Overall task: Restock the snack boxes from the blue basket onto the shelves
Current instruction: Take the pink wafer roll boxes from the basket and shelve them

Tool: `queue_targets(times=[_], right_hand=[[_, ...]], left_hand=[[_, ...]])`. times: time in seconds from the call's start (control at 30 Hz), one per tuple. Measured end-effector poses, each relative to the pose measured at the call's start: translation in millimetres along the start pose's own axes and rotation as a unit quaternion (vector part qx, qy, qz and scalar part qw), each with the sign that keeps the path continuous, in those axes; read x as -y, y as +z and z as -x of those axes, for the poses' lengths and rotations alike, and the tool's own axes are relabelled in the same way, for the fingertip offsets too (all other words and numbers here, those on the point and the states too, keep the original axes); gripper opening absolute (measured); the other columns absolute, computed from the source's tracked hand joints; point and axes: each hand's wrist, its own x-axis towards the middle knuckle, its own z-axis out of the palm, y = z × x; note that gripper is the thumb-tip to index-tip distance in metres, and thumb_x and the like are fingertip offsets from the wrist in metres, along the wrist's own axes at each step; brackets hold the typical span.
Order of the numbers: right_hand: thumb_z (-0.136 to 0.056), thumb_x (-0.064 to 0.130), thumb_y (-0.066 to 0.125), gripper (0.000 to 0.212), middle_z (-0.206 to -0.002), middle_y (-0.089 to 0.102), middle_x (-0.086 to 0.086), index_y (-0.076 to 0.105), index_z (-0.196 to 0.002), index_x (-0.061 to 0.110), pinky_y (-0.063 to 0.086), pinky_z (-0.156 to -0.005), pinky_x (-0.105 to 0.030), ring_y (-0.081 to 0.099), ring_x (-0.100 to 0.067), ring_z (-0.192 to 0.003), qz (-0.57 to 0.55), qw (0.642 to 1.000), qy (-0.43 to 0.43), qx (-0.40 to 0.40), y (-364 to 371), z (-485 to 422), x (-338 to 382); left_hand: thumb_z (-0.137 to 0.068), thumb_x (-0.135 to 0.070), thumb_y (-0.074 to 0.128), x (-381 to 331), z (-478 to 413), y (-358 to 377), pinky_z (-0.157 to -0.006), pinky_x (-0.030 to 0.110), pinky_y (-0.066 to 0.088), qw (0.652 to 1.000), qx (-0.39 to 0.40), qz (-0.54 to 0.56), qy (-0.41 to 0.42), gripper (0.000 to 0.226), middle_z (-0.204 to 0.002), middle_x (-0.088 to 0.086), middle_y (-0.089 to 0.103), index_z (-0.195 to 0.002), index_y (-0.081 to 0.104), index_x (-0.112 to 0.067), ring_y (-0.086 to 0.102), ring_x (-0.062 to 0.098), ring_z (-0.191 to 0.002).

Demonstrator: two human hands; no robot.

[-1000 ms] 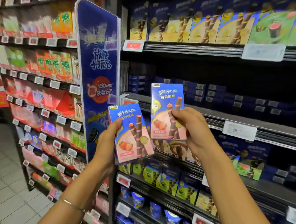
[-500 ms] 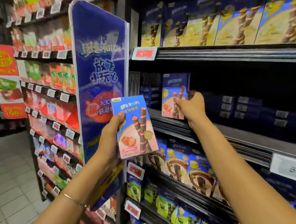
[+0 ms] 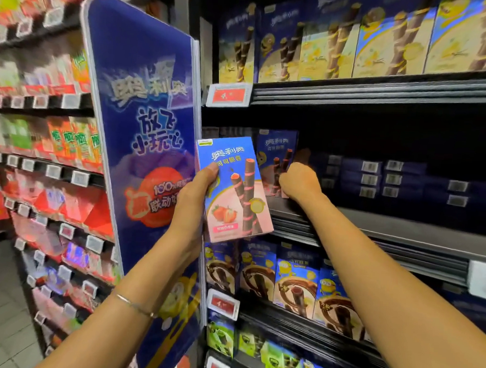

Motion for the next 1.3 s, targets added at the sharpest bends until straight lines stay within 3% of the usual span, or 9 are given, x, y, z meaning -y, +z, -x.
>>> queue_targets(times=[0.13, 0.33, 0.53, 0.7, 0.8, 0.9, 1.03, 1.2, 1.3], right_hand=[[-0.096, 0.012, 0.059, 0.062, -0.142, 0.049, -0.026, 0.028, -0.147, 0.000, 0.048, -0.096, -0.047, 0.052, -0.045, -0.127, 0.008, 1.000, 0.009, -0.001, 3.5, -6.3, 8.1], [-0.096, 0.010, 0.061, 0.064, -0.154, 0.034, -0.021, 0.027, -0.150, 0.003, 0.040, -0.111, -0.051, 0.038, -0.041, -0.141, -0.008, 0.999, 0.039, -0.008, 12.5, -22.2, 19.7], [-0.101, 0.022, 0.060, 0.059, -0.153, 0.038, -0.021, 0.030, -0.149, 0.005, 0.042, -0.110, -0.050, 0.043, -0.042, -0.139, -0.018, 0.998, 0.061, -0.011, 20.9, -32.7, 26.4], [-0.108, 0.023, 0.046, 0.041, -0.150, 0.046, -0.018, 0.038, -0.145, 0.008, 0.043, -0.105, -0.047, 0.048, -0.040, -0.135, -0.027, 0.997, 0.071, -0.013, 22.5, -36.8, 27.9], [-0.107, 0.019, 0.046, 0.041, -0.149, 0.046, -0.021, 0.039, -0.145, 0.005, 0.043, -0.106, -0.048, 0.049, -0.040, -0.136, -0.021, 0.997, 0.069, -0.019, 22.2, -38.3, 30.8], [-0.108, 0.019, 0.042, 0.040, -0.149, 0.046, -0.022, 0.040, -0.145, 0.004, 0.043, -0.106, -0.048, 0.049, -0.042, -0.135, -0.022, 0.997, 0.065, -0.025, 23.5, -36.9, 32.1], [-0.103, 0.011, 0.051, 0.043, -0.147, 0.048, -0.023, 0.041, -0.144, 0.002, 0.046, -0.105, -0.047, 0.050, -0.042, -0.133, -0.022, 0.998, 0.057, -0.017, 23.4, -32.2, 32.6], [-0.096, 0.007, 0.066, 0.058, -0.148, 0.047, -0.022, 0.037, -0.146, 0.003, 0.047, -0.101, -0.042, 0.050, -0.040, -0.135, -0.011, 0.999, 0.048, 0.002, 18.6, -28.1, 28.8], [-0.093, 0.007, 0.069, 0.058, -0.142, 0.053, -0.022, 0.041, -0.143, 0.001, 0.051, -0.095, -0.040, 0.055, -0.037, -0.128, -0.085, 0.994, 0.063, 0.010, 18.8, -26.3, 21.6]], left_hand=[[-0.088, -0.050, 0.063, 7.3, -3.5, -4.2, -0.093, 0.049, 0.058, 1.000, 0.006, -0.012, -0.005, 0.037, -0.116, 0.018, 0.079, -0.100, 0.083, -0.021, 0.075, 0.035, -0.096], [-0.087, -0.051, 0.064, 11.6, -6.0, -6.1, -0.102, 0.059, 0.053, 1.000, 0.015, -0.001, -0.006, 0.038, -0.119, 0.018, 0.078, -0.100, 0.084, -0.022, 0.072, 0.039, -0.103], [-0.072, -0.062, 0.072, 12.1, -4.4, -5.7, -0.103, 0.070, 0.049, 0.999, 0.028, -0.021, -0.001, 0.041, -0.108, 0.020, 0.079, -0.086, 0.084, -0.026, 0.071, 0.042, -0.098], [-0.075, -0.063, 0.071, 13.1, -2.6, -5.3, -0.107, 0.074, 0.045, 0.999, 0.038, -0.013, -0.005, 0.043, -0.119, 0.028, 0.074, -0.089, 0.084, -0.025, 0.065, 0.059, -0.115], [-0.074, -0.063, 0.072, 14.5, -2.9, -6.0, -0.107, 0.075, 0.044, 0.999, 0.038, -0.009, -0.010, 0.046, -0.119, 0.030, 0.074, -0.091, 0.083, -0.022, 0.064, 0.060, -0.117], [-0.073, -0.063, 0.073, 15.9, -4.4, -7.0, -0.106, 0.074, 0.046, 0.999, 0.042, -0.014, -0.011, 0.046, -0.116, 0.028, 0.076, -0.091, 0.083, -0.022, 0.065, 0.059, -0.116], [-0.074, -0.062, 0.073, 16.7, -6.3, -8.2, -0.106, 0.074, 0.048, 0.999, 0.045, -0.025, -0.012, 0.044, -0.114, 0.026, 0.077, -0.090, 0.083, -0.023, 0.068, 0.056, -0.113], [-0.076, -0.062, 0.072, 17.0, -7.8, -11.0, -0.099, 0.063, 0.055, 0.997, 0.052, -0.052, -0.016, 0.040, -0.110, 0.020, 0.080, -0.088, 0.084, -0.025, 0.077, 0.037, -0.094], [-0.084, -0.057, 0.069, 17.7, -8.4, -12.5, -0.098, 0.060, 0.057, 0.997, 0.051, -0.059, -0.019, 0.034, -0.108, 0.018, 0.080, -0.086, 0.084, -0.027, 0.079, 0.033, -0.090]])
